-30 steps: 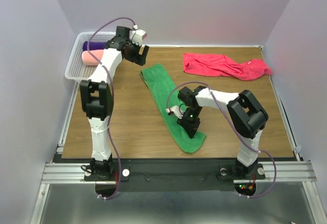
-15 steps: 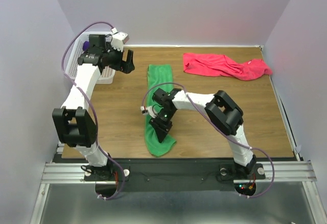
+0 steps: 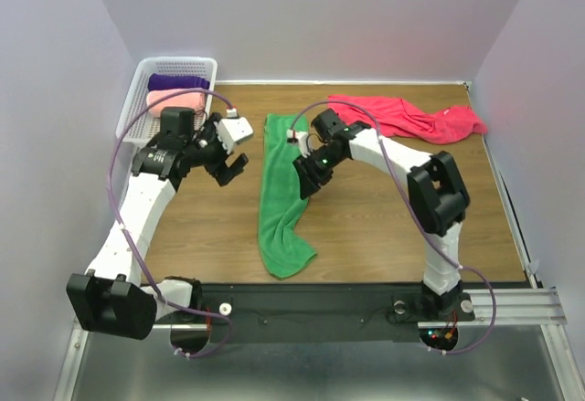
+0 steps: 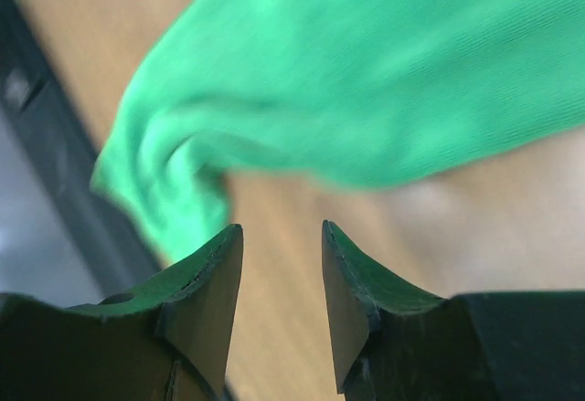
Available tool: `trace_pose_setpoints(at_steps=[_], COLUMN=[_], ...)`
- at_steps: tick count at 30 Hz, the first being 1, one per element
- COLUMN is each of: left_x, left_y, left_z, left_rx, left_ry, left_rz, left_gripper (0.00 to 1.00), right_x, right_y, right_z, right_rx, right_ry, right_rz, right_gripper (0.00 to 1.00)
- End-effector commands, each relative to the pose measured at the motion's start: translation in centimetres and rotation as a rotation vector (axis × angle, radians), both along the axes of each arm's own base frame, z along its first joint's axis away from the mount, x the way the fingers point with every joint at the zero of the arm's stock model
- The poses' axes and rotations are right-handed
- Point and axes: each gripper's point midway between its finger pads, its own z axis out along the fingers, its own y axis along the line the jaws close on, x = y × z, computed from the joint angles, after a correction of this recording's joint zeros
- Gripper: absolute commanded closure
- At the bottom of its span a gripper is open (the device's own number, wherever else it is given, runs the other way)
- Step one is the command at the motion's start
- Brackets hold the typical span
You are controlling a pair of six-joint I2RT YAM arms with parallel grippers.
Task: Roll the towels
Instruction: Fold the towel
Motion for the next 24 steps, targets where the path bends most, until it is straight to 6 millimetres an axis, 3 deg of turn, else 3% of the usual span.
trace_pose_setpoints(at_steps=[1, 3, 6, 13, 14, 17, 20, 24], left_x=[-1.5, -2.3, -3.2, -3.6, -3.8, -4.6, -5.7, -7.6], left_y=[-1.3, -1.8, -2.6, -3.2, -3.2, -3.4, -3.7, -4.8], left_z=[-2.1, -2.6, -3.6, -3.0, -3.1, -4.2, -5.7, -7.7], left_rx=[0.078, 0.111, 0.17, 0.146, 0.15, 0.172, 0.201, 0.249], left_ry=[-0.029, -0.051, -0.066, -0.077, -0.076, -0.061, -0.047, -0.015], left_rz=[-0.154, -0.189, -0.216, -0.231, -0.246, -0.29, -0.338, -0.434], left_gripper=[0.07, 0.08, 0.09, 0.08, 0.08, 0.08, 0.09, 0.14], right_x=[5.9, 8.5, 10.1, 12.2, 12.6, 15.1, 19.3, 22.8], right_y=[2.8, 3.6, 3.8, 3.4, 3.2, 2.7, 2.1, 2.3], right_z=[0.1, -0.7, -2.2, -5.9, -7.2, -8.4, -8.3, -7.0], right_rx=[0.004, -0.019, -0.049, -0.135, -0.162, -0.198, -0.208, -0.17], right_ry=[-0.117, -0.144, -0.154, -0.173, -0.172, -0.213, -0.294, -0.371], right_rz=[-0.083, -0.127, -0.154, -0.208, -0.221, -0.282, -0.379, -0.414], right_gripper=[0.55, 0.56, 0.6, 0.66, 0.66, 0.66, 0.66, 0.66])
